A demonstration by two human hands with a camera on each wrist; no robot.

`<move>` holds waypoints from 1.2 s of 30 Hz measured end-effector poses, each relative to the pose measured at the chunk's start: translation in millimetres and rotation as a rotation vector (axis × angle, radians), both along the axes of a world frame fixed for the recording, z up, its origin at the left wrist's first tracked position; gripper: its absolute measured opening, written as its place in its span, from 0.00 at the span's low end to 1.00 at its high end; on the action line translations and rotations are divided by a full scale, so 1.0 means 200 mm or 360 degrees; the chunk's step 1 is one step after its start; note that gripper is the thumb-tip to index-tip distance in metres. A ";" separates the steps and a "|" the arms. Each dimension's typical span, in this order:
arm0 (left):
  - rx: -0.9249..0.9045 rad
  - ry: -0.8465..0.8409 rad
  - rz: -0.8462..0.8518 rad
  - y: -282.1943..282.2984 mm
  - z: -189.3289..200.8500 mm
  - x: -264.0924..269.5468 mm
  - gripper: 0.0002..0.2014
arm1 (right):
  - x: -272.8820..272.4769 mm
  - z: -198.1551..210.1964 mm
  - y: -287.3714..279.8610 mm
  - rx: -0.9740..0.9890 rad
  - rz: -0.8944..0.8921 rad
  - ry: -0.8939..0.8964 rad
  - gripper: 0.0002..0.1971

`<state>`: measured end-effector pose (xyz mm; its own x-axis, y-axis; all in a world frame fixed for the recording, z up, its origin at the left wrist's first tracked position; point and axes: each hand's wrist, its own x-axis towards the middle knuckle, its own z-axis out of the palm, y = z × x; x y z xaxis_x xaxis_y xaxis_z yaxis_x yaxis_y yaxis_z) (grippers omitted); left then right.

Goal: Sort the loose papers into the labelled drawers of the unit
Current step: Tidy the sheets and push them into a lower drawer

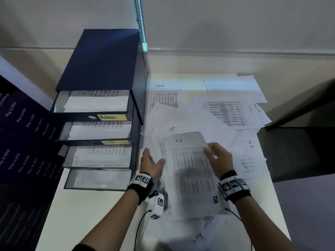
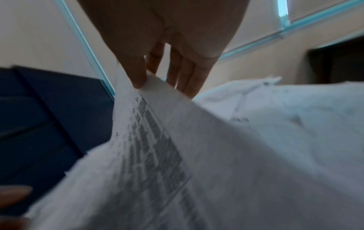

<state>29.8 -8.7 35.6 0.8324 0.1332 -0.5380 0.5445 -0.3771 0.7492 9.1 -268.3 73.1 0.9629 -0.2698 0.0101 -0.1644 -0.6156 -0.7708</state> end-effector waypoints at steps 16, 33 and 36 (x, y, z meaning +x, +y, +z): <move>-0.0753 -0.0631 0.0024 0.45 0.86 -0.02 0.17 | 0.26 1.12 0.53 0.0662 0.0577 -0.0595 0.23; -0.0572 -0.0344 0.0233 1.37 0.77 -0.49 0.30 | 0.26 0.47 1.34 0.1132 0.0292 0.0748 0.11; -0.0395 -0.0553 0.0346 1.37 0.72 -0.41 0.25 | 0.23 0.49 1.32 0.1122 0.0434 0.0769 0.21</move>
